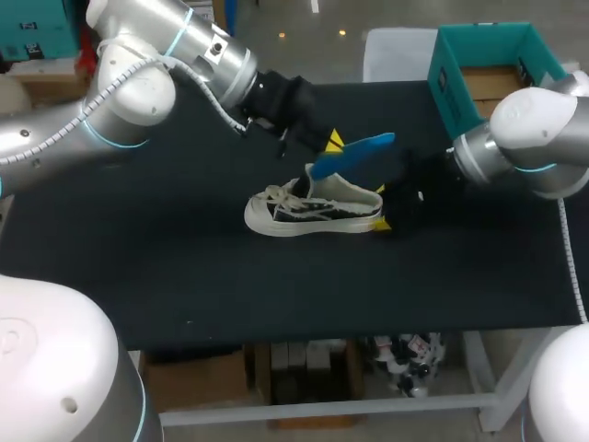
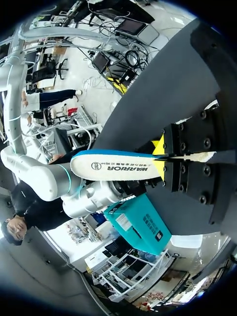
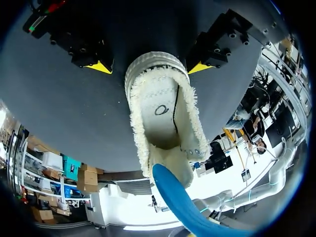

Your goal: Open the shoe tongue, take the insole out of the shoe, put the insole back into the shoe, and pack the shoe into the shoebox

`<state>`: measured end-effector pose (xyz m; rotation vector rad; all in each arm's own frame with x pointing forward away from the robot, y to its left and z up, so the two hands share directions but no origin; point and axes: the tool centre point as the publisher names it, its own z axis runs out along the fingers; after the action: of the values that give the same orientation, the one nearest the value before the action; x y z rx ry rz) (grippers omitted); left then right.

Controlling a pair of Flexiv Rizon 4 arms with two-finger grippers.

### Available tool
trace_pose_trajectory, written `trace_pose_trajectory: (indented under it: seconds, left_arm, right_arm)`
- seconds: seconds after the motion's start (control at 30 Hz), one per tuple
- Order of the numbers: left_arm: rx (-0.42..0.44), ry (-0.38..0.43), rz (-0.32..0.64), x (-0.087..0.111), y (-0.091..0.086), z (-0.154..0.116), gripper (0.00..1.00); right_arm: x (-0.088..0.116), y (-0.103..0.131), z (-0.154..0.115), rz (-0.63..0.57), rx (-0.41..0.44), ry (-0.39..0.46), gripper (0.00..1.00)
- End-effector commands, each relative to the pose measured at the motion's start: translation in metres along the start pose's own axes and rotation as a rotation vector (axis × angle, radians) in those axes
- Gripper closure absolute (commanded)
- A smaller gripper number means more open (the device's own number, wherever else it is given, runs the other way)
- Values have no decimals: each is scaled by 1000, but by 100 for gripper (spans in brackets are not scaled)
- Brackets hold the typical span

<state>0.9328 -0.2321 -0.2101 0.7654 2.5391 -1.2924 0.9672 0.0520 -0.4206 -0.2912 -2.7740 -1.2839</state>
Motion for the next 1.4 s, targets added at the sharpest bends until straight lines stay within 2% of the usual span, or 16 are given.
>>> trace_pose_trajectory:
  seconds: [0.03, 0.27, 0.5, 0.8, 1.0, 1.03, 1.4]
  left_arm:
    - [57, -14, 26, 8, -4, -16, 100]
    - [125, -27, 76, 14, -19, -34, 100]
    - [224, 28, 118, 18, -11, -57, 100]
    - [300, 46, 138, 24, -4, -85, 100]
    - [334, 45, 146, 26, 0, -98, 100]
    - [336, 44, 146, 26, 1, -101, 100]
    - [365, 17, 119, 44, 29, -128, 100]
  right_arm:
    - [10, 6, -24, -10, 28, -47, 0]
    - [3, 26, -55, -45, 79, -109, 0]
    - [-4, 62, -70, -112, 152, -144, 0]
    - [-14, 100, -60, -175, 245, -151, 0]
    - [-17, 113, -52, -194, 312, -159, 0]
    - [-17, 116, -51, -188, 350, -172, 0]
    - [-12, 130, -36, -208, 536, -225, 0]
